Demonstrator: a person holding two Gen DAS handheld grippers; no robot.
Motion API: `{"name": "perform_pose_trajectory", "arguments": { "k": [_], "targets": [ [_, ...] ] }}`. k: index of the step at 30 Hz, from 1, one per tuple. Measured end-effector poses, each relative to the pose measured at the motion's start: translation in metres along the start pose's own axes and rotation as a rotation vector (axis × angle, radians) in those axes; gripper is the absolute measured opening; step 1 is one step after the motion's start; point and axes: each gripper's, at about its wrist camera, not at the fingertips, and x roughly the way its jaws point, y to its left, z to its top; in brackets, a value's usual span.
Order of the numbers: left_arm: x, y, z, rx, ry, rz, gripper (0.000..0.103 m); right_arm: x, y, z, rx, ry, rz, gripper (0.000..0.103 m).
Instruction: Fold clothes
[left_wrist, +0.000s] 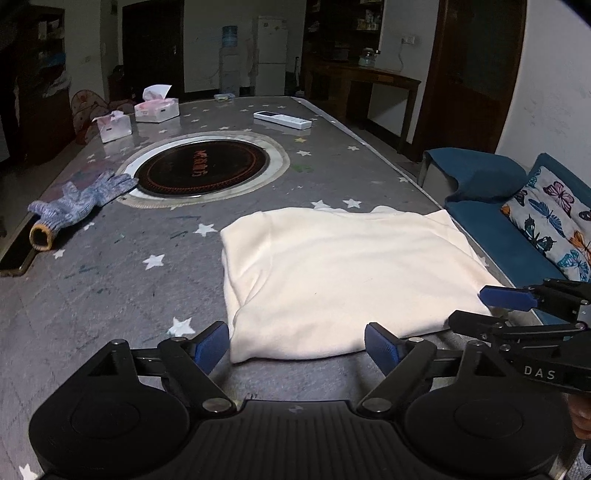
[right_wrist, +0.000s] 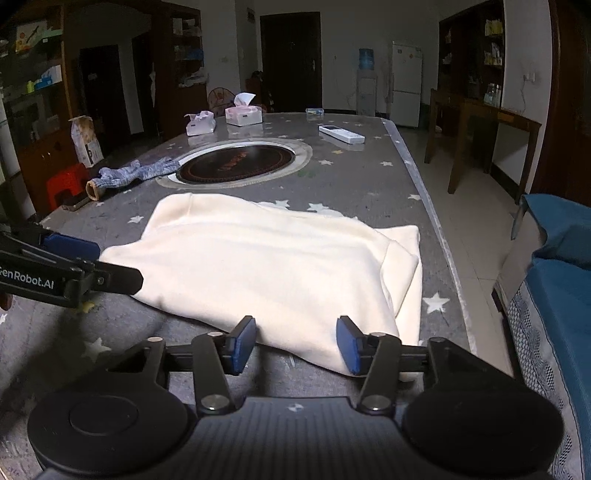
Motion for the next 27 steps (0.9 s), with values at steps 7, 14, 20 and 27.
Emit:
{"name": "perform_pose_trajectory", "arguments": {
  "k": [7, 14, 20, 27],
  "targets": [
    [-0.007, -0.003, -0.004, 0.012, -0.012, -0.005, 0.095, -0.007, 0.006, 0.001, -0.012, -0.008, -0.005, 0.063],
    [-0.014, -0.006, -0.007, 0.023, -0.027, -0.004, 0.101, -0.016, 0.009, -0.001, -0.014, -0.023, -0.021, 0.08],
    [-0.021, -0.01, -0.01, 0.037, -0.034, 0.0, 0.103, -0.025, 0.012, -0.004, -0.01, -0.038, -0.03, 0.083],
    [-0.03, -0.014, -0.016, 0.047, -0.028, 0.001, 0.103, -0.037, 0.018, -0.009, -0.009, -0.059, -0.04, 0.091]
  ]
}}
